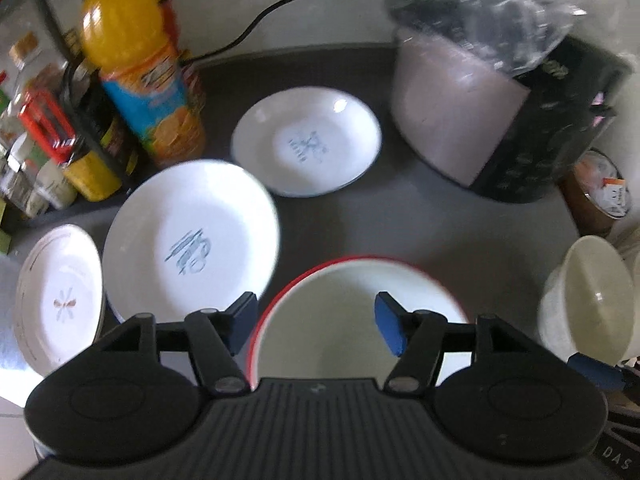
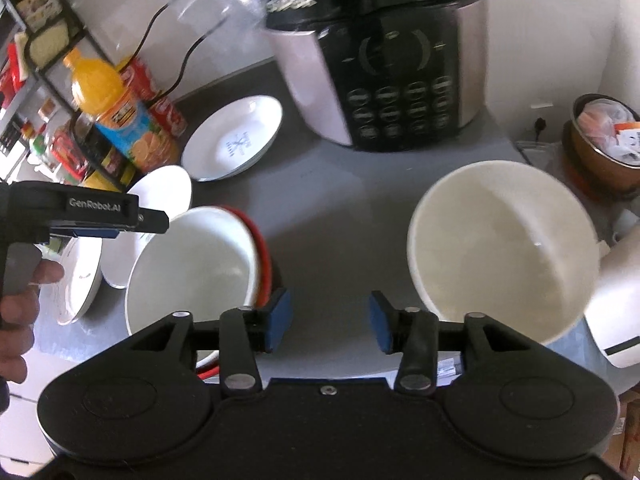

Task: Organize plates and bowls
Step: 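Move the right gripper to the cream bowl and grasp its rim, then lift the cream bowl with the right gripper over the bowl stack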

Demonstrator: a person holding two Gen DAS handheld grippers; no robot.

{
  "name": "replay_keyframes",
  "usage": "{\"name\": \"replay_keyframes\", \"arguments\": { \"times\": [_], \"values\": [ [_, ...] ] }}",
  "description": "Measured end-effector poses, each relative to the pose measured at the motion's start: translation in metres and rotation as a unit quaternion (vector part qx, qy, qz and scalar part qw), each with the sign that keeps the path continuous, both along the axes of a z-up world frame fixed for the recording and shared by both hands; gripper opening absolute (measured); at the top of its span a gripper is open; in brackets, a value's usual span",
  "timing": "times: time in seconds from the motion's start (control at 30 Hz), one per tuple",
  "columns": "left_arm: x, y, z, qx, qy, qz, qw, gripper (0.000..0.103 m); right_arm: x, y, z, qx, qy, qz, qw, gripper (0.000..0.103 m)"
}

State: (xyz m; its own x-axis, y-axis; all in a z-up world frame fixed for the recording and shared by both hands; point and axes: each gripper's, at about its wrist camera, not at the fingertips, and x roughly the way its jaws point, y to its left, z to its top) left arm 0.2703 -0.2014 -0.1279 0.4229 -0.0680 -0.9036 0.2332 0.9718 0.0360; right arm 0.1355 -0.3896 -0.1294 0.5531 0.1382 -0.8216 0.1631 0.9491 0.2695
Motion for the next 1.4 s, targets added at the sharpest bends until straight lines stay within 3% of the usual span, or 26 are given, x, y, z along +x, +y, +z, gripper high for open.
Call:
{"name": "replay_keyframes", "arguments": {
  "times": [0.4,0.87,1.1,1.23,1.4],
  "values": [
    [-0.010,-0.082,0.008,-0.013,-0.003,-0.068,0.9976,0.069,-0.022,-0.058,0.003,0.008,-0.003,-0.049,0.999,0.045],
    [-0.020,-0.152,-0.016,-0.026,0.026,-0.154,0.9874,0.069,-0.037,-0.107,-0.004,-0.014,0.011,-0.117,0.993,0.045],
    [-0.020,-0.175,-0.035,-0.040,0.056,-0.179,0.9815,0.059,-0.037,-0.127,-0.022,-0.026,0.039,-0.148,0.988,0.042],
    [-0.019,-0.186,-0.046,-0.040,0.073,-0.189,0.9784,0.042,-0.033,-0.132,-0.035,-0.022,0.061,-0.144,0.987,0.038],
    [-0.019,-0.199,-0.069,-0.030,0.094,-0.201,0.9746,0.036,-0.027,-0.132,-0.052,-0.022,0.081,-0.138,0.987,0.030]
  ]
}}
